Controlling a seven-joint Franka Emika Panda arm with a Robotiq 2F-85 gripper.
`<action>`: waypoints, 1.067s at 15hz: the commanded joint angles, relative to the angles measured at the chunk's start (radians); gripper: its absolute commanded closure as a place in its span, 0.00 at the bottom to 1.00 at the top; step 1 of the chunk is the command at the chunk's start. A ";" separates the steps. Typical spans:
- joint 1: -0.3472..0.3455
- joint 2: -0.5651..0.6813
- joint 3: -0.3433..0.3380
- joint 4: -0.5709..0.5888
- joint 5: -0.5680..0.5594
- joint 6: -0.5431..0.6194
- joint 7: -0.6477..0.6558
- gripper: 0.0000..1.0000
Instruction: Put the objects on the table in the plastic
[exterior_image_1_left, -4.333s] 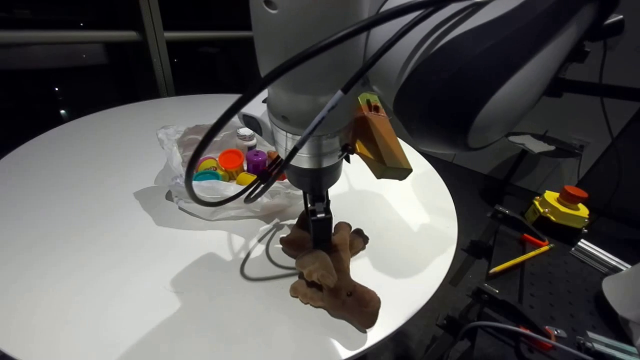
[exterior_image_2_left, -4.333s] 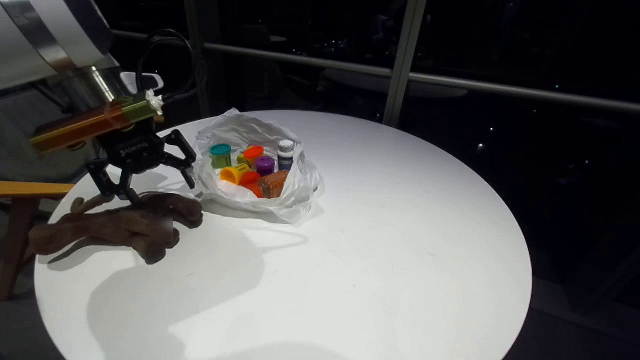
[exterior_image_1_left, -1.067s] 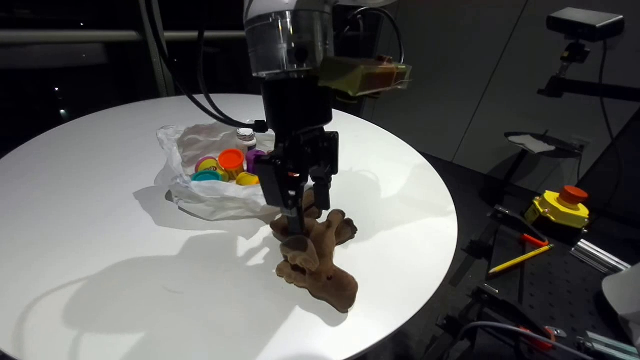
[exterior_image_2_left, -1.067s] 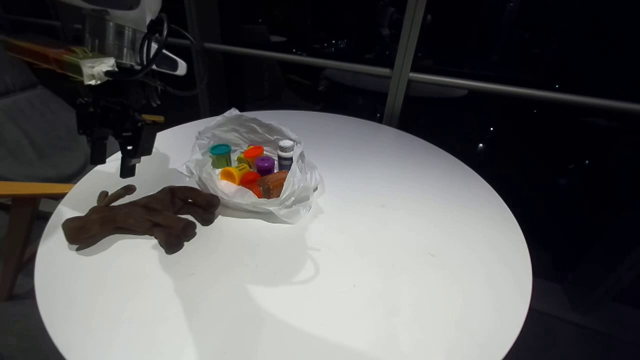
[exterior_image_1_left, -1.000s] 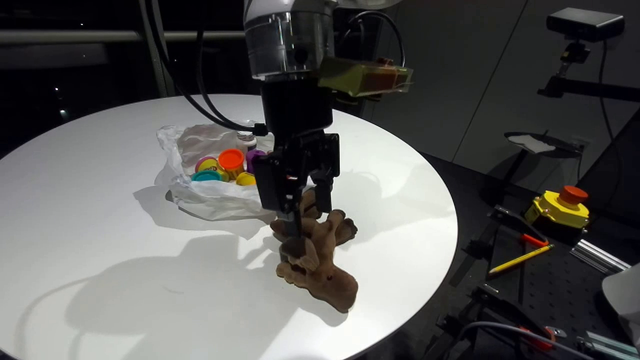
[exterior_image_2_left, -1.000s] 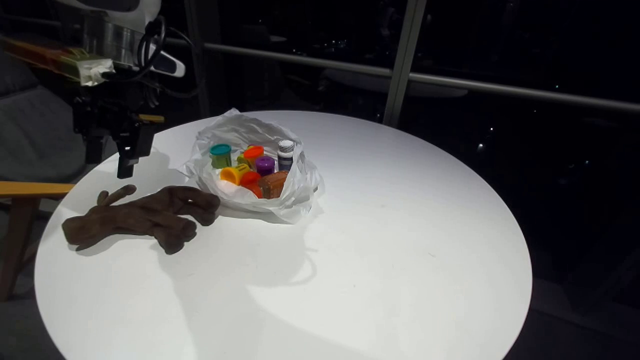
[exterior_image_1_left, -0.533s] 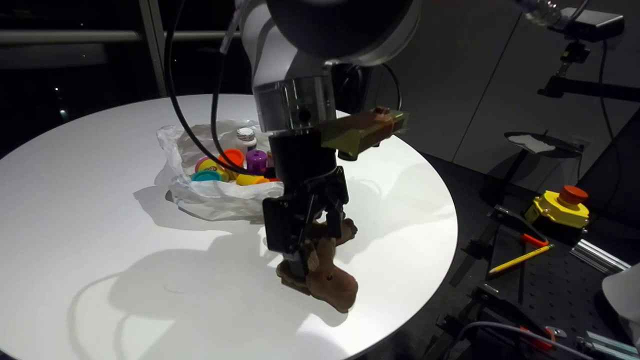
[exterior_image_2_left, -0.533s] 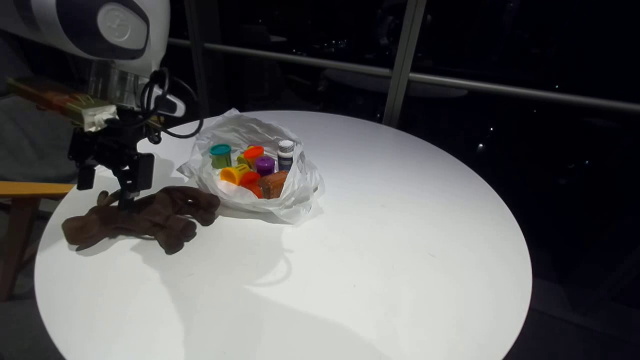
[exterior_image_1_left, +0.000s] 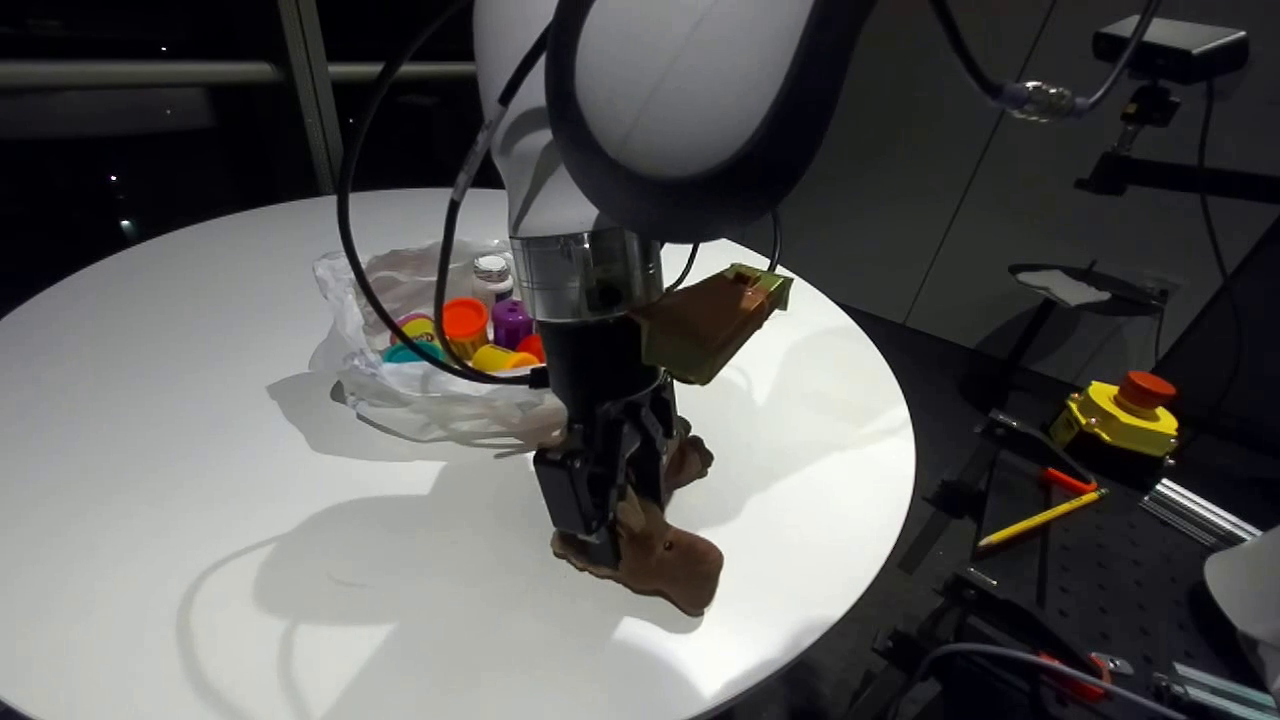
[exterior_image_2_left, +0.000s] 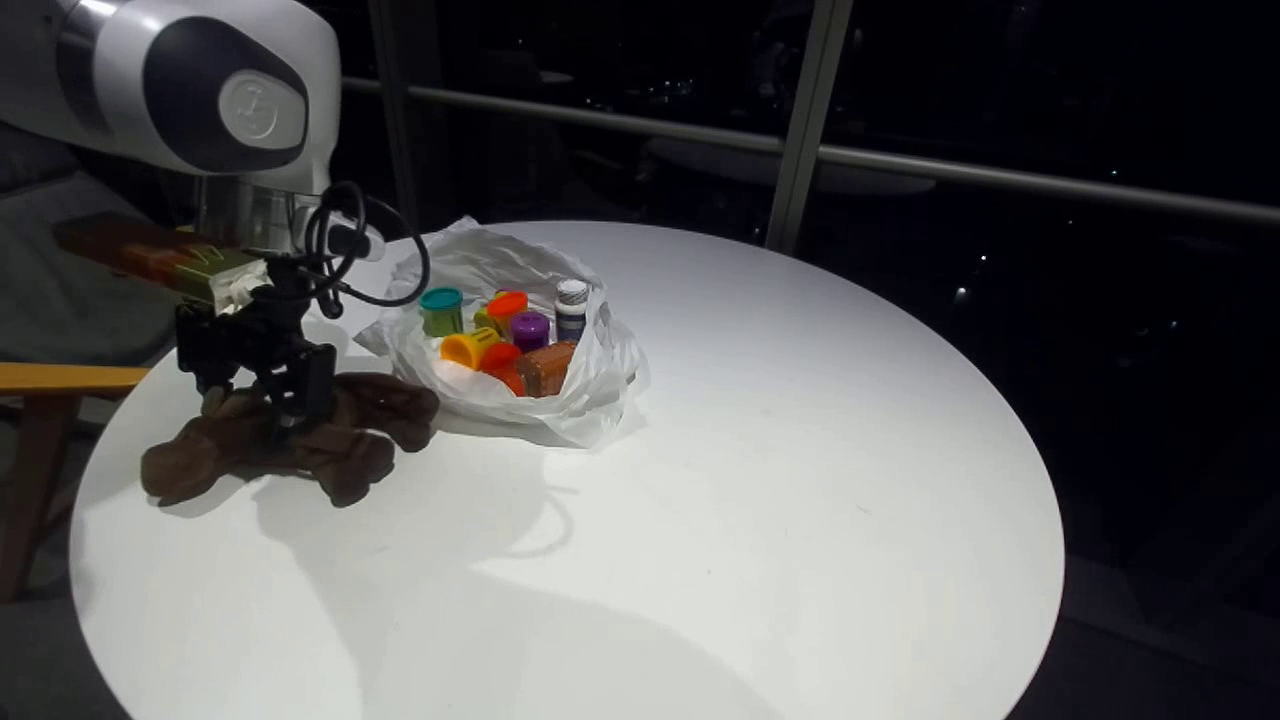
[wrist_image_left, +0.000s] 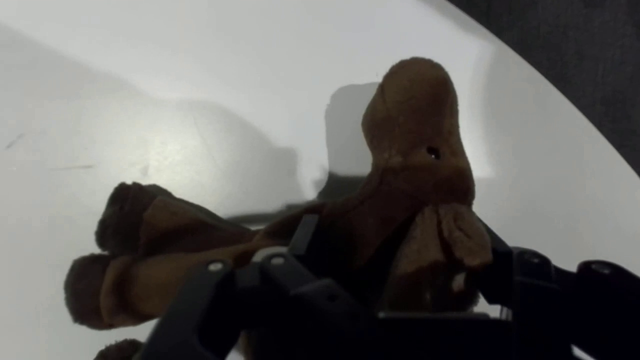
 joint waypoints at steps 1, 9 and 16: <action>0.043 -0.007 -0.051 -0.012 -0.083 0.041 0.063 0.62; 0.085 -0.175 -0.089 -0.144 -0.162 0.118 0.218 0.87; 0.108 -0.471 -0.076 -0.291 -0.280 0.206 0.463 0.86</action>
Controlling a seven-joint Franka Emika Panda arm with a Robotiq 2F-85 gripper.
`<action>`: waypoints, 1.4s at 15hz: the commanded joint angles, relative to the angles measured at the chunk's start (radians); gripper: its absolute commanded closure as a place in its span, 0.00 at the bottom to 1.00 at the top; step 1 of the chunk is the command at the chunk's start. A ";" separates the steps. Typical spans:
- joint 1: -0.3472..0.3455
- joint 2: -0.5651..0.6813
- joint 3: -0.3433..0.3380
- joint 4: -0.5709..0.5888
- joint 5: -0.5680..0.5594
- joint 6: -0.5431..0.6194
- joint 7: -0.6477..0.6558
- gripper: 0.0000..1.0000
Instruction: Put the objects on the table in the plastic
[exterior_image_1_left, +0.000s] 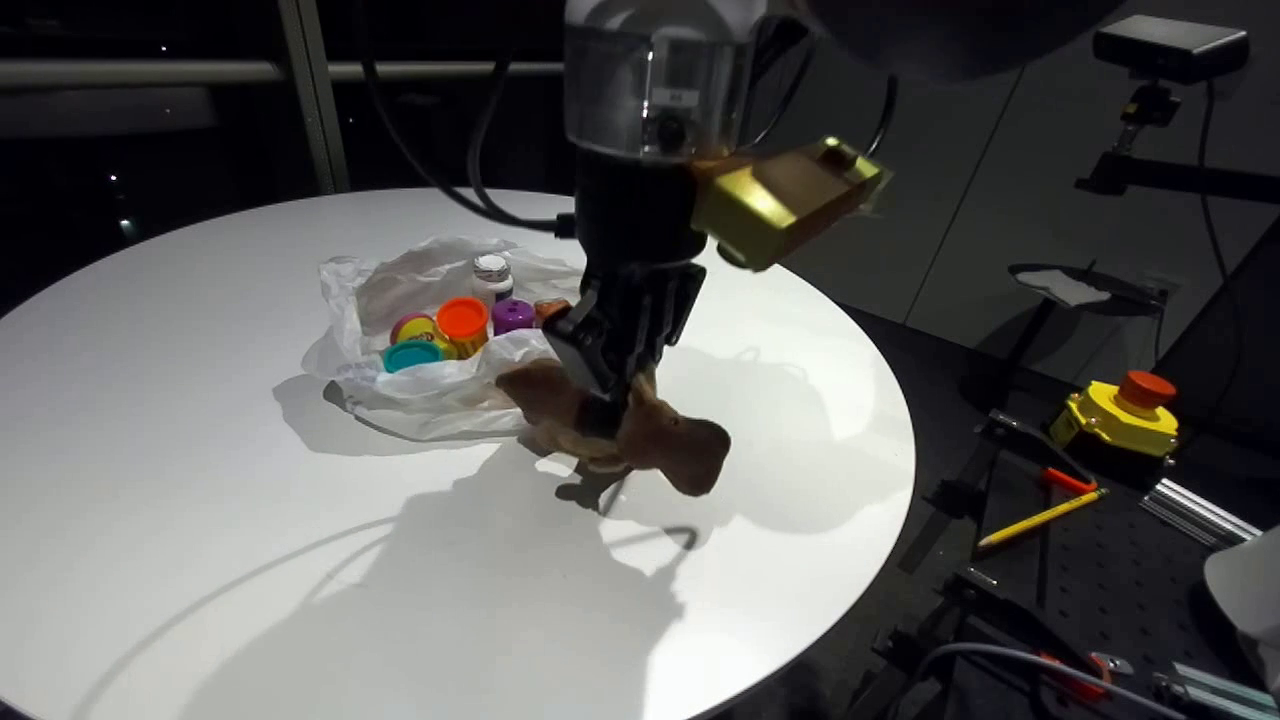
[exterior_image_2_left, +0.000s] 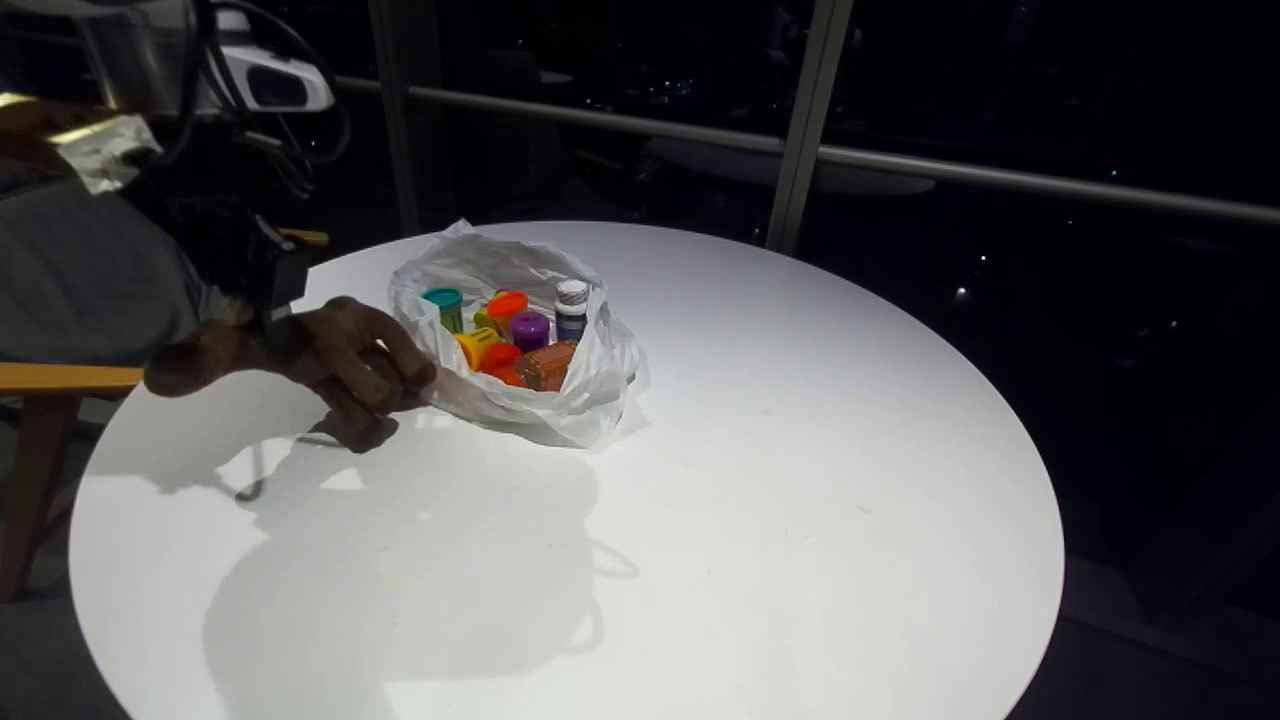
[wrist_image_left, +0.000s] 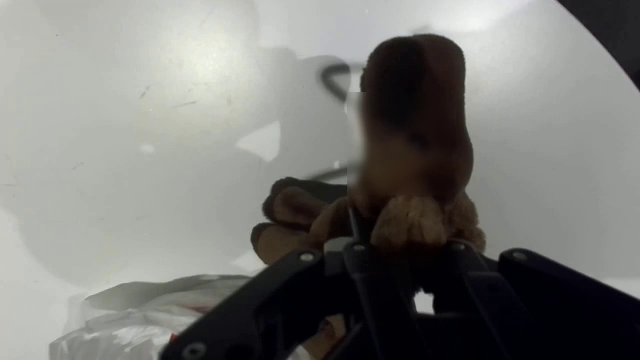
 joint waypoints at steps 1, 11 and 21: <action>0.015 -0.179 0.005 -0.078 -0.135 0.031 0.165 0.85; -0.086 -0.150 0.062 0.006 -0.493 0.082 0.158 0.89; -0.053 0.121 0.002 0.205 -0.934 0.126 0.121 0.89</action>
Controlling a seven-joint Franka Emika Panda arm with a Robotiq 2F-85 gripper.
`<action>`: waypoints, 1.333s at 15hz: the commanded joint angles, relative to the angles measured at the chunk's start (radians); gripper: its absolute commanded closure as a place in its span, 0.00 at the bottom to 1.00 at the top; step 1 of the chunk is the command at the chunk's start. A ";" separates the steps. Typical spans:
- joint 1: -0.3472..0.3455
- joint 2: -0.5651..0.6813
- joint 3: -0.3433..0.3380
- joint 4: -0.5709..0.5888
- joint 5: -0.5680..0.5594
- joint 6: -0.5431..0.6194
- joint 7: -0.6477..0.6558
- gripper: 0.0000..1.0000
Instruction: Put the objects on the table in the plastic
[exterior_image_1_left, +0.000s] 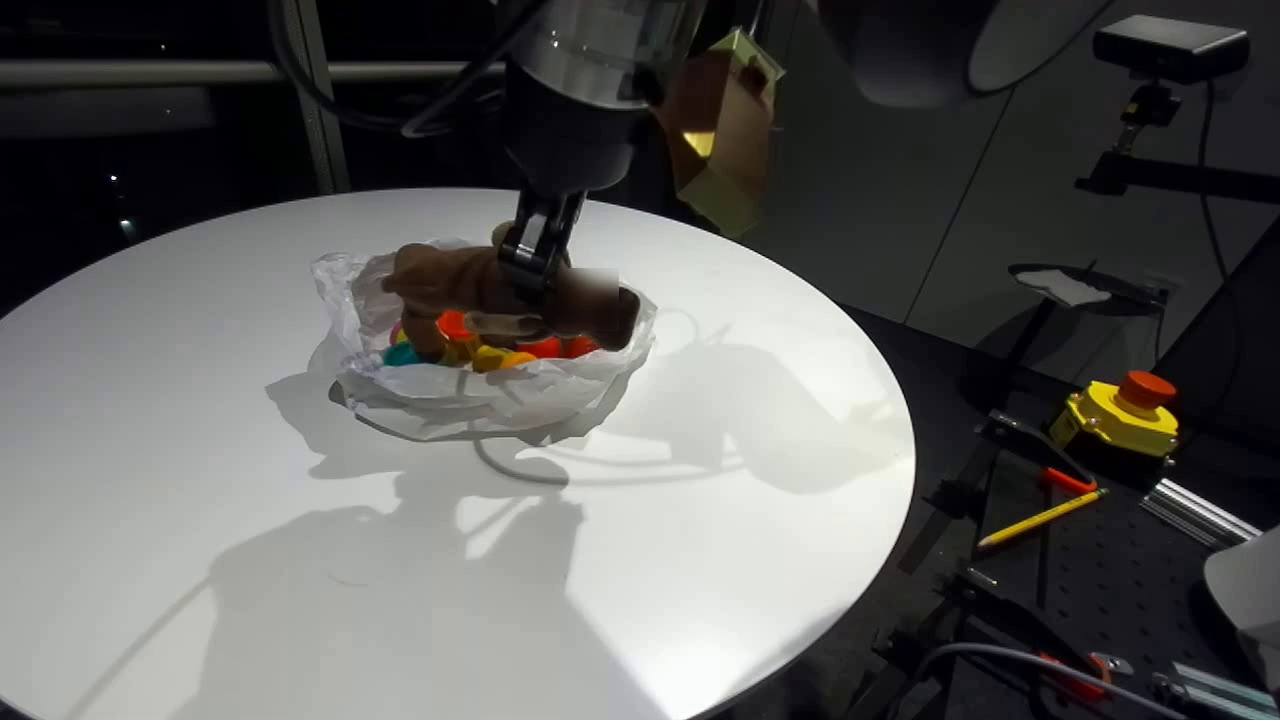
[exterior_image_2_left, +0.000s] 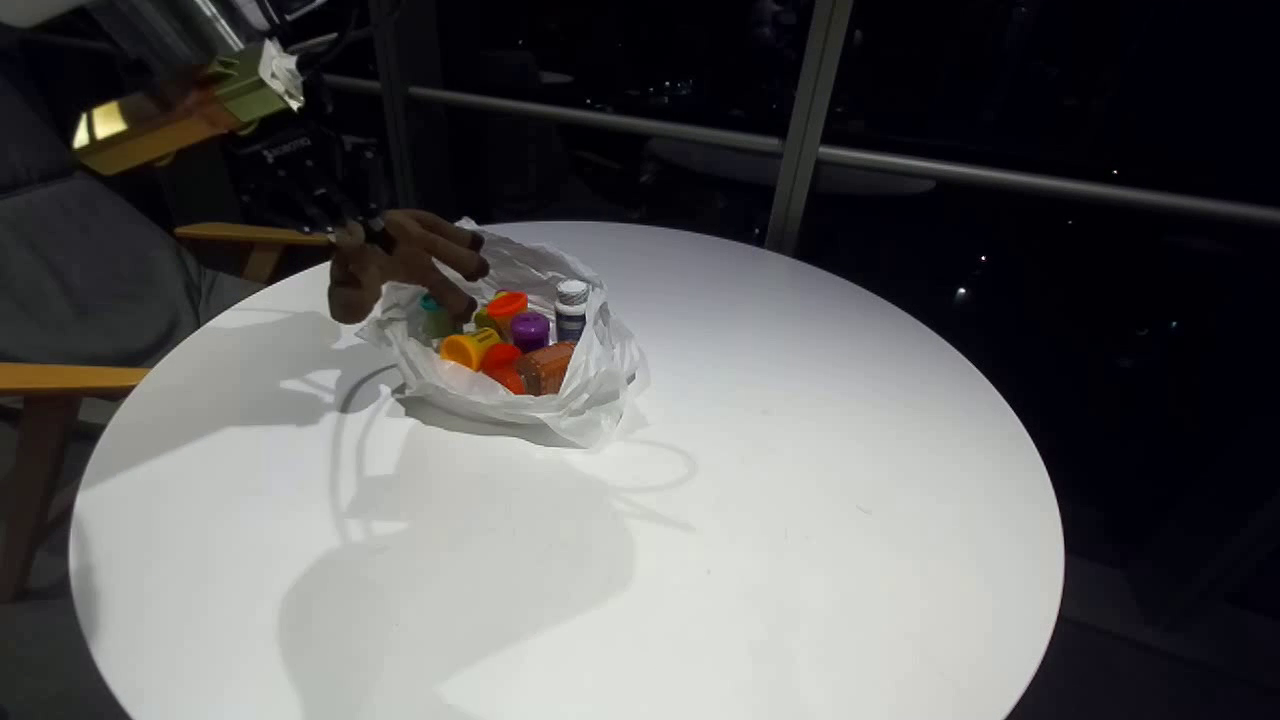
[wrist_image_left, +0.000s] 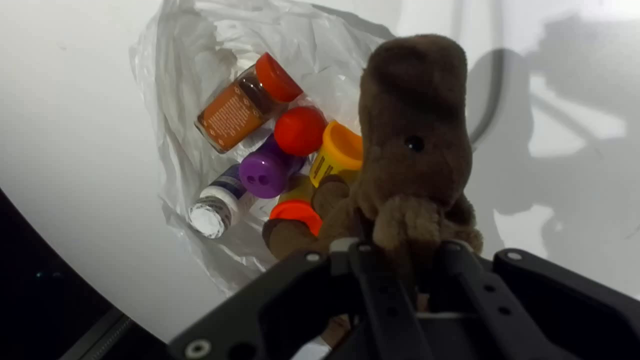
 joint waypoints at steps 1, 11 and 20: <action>0.024 0.106 -0.040 0.114 -0.198 0.036 0.031 0.89; 0.013 0.286 -0.058 0.212 -0.540 -0.111 -0.013 0.89; -0.062 0.188 0.042 0.140 -0.314 -0.156 -0.198 0.41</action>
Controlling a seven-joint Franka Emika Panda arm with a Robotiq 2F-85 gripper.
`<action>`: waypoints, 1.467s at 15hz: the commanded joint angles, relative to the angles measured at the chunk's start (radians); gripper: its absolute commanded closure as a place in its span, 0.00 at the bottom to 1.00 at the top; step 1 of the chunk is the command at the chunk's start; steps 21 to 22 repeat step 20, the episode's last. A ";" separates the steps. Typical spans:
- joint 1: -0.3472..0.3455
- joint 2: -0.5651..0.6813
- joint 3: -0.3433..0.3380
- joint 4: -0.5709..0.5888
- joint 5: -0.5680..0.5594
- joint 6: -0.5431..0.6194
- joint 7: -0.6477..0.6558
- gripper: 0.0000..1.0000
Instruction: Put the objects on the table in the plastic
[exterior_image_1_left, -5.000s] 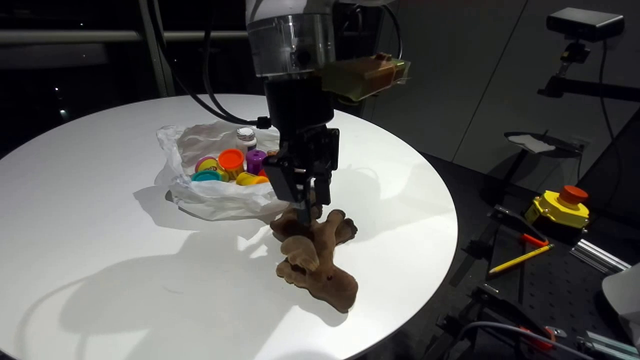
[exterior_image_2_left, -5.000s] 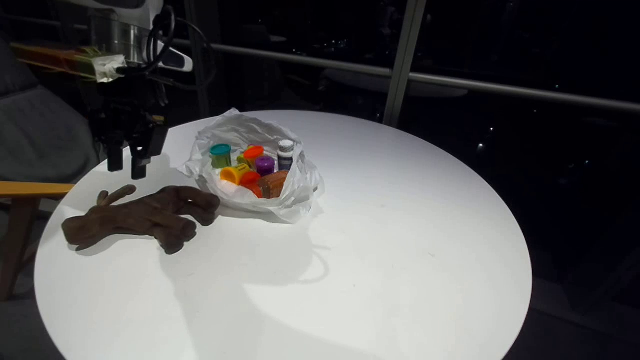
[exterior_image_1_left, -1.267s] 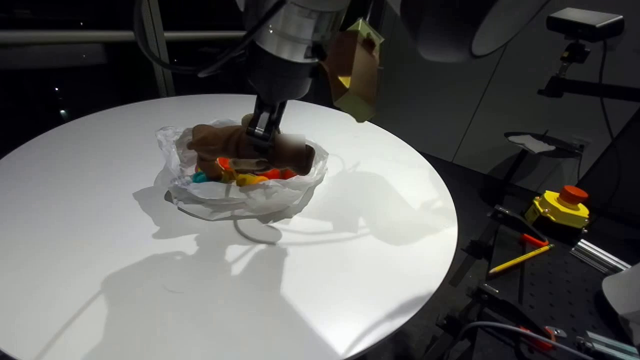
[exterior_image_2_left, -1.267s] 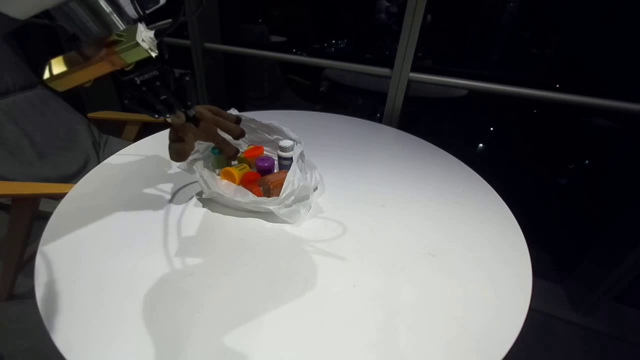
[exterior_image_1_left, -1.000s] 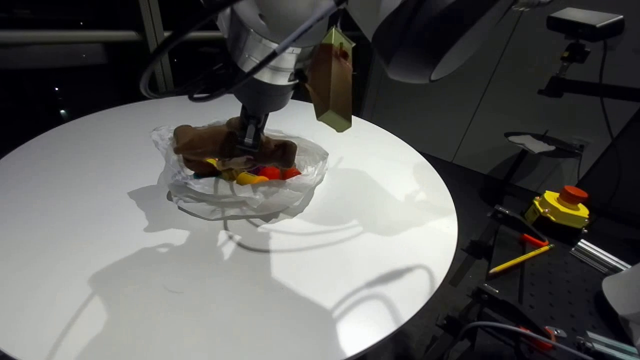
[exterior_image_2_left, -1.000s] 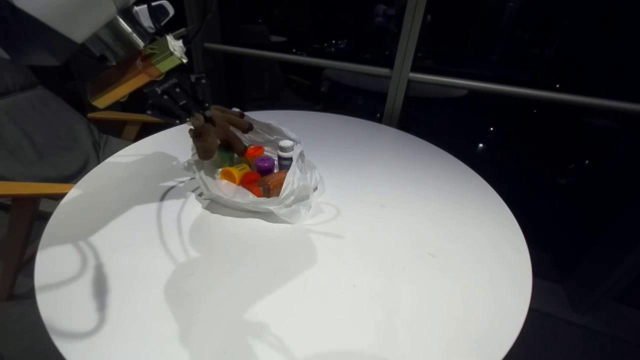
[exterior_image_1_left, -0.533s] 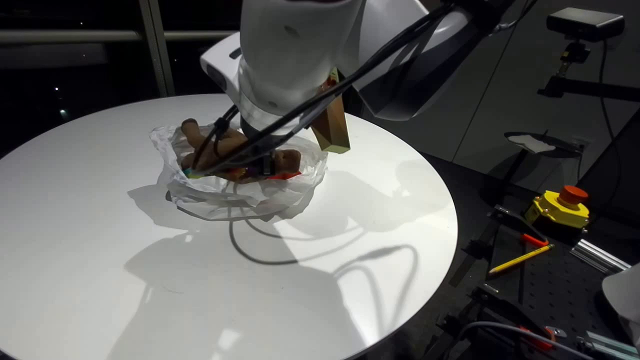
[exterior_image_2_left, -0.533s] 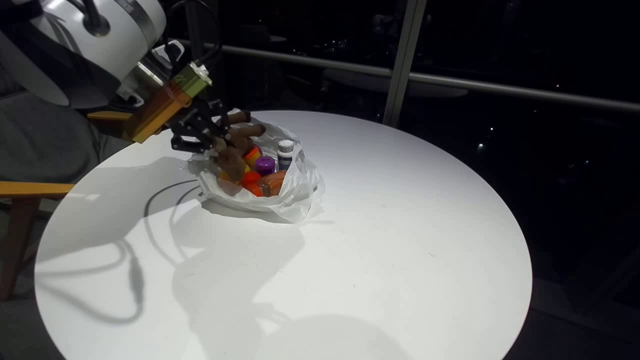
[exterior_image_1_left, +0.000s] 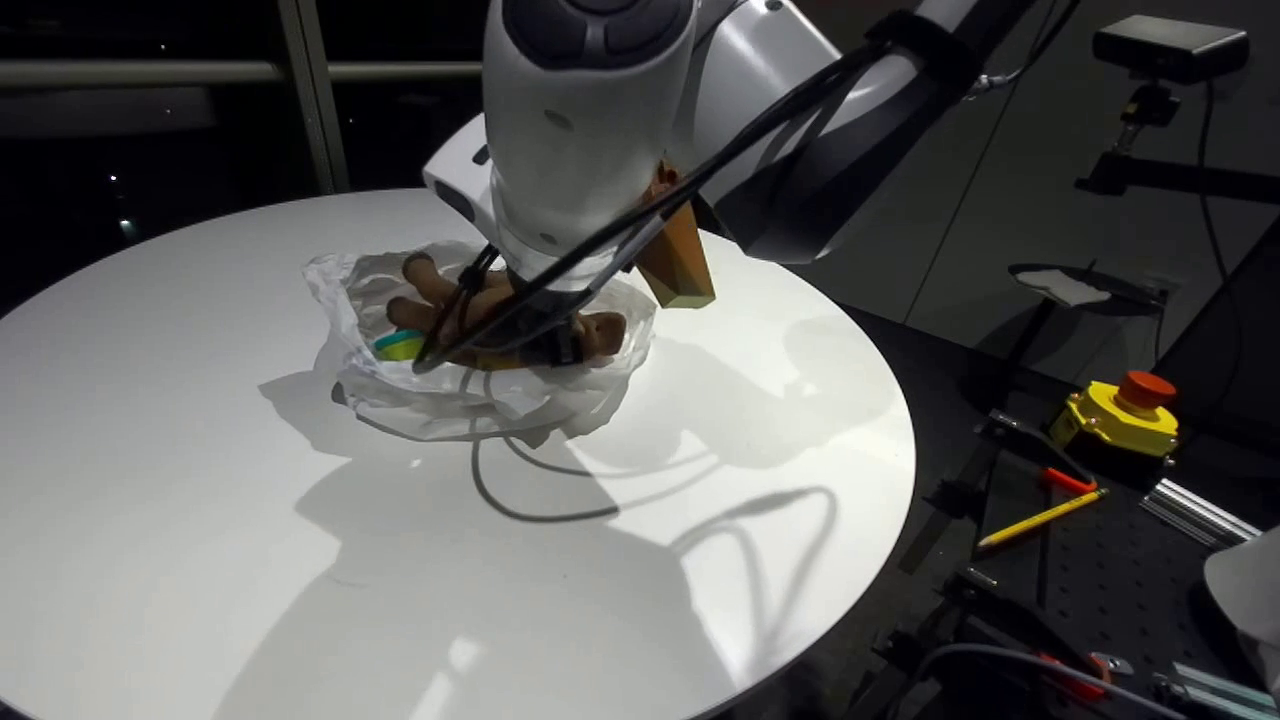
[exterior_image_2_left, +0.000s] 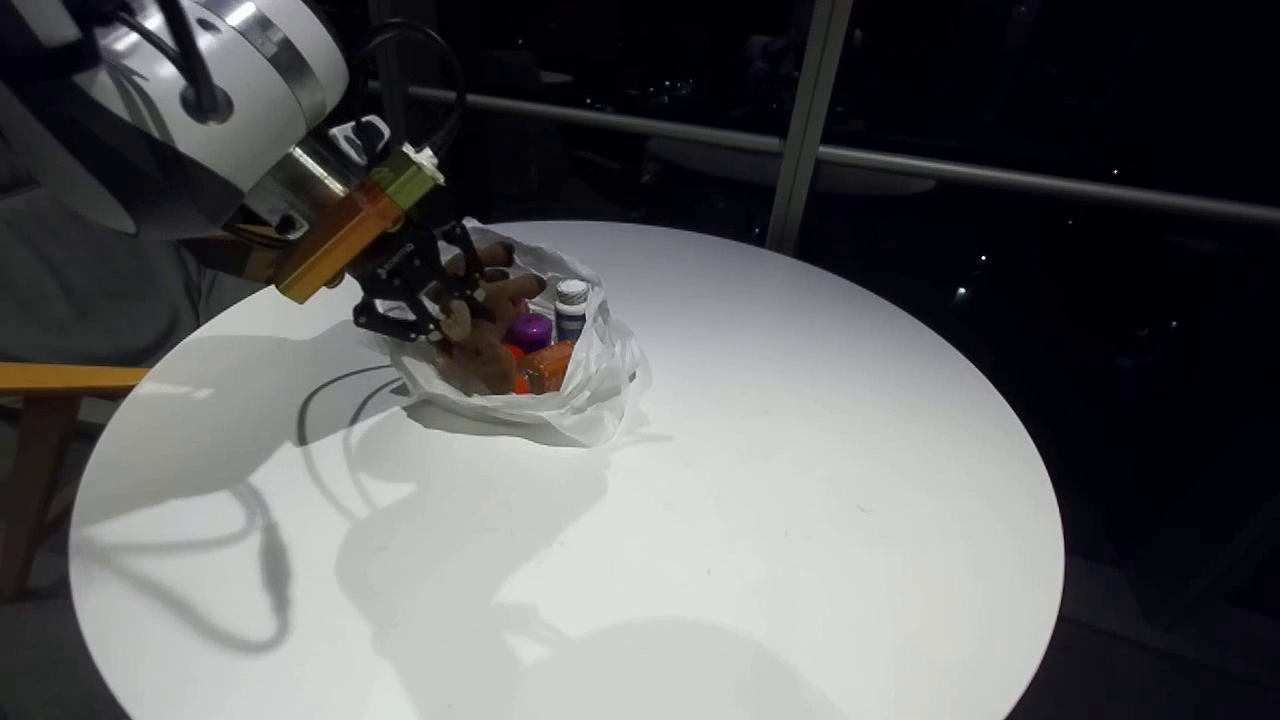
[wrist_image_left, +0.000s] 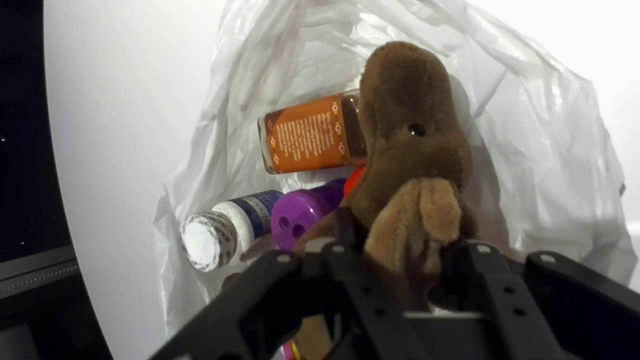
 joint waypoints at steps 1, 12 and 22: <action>-0.027 -0.133 0.076 -0.044 0.187 -0.001 -0.089 0.31; -0.003 -0.437 0.147 -0.112 0.939 -0.316 -0.266 0.00; -0.026 -0.438 0.103 -0.197 1.066 -0.459 -0.334 0.00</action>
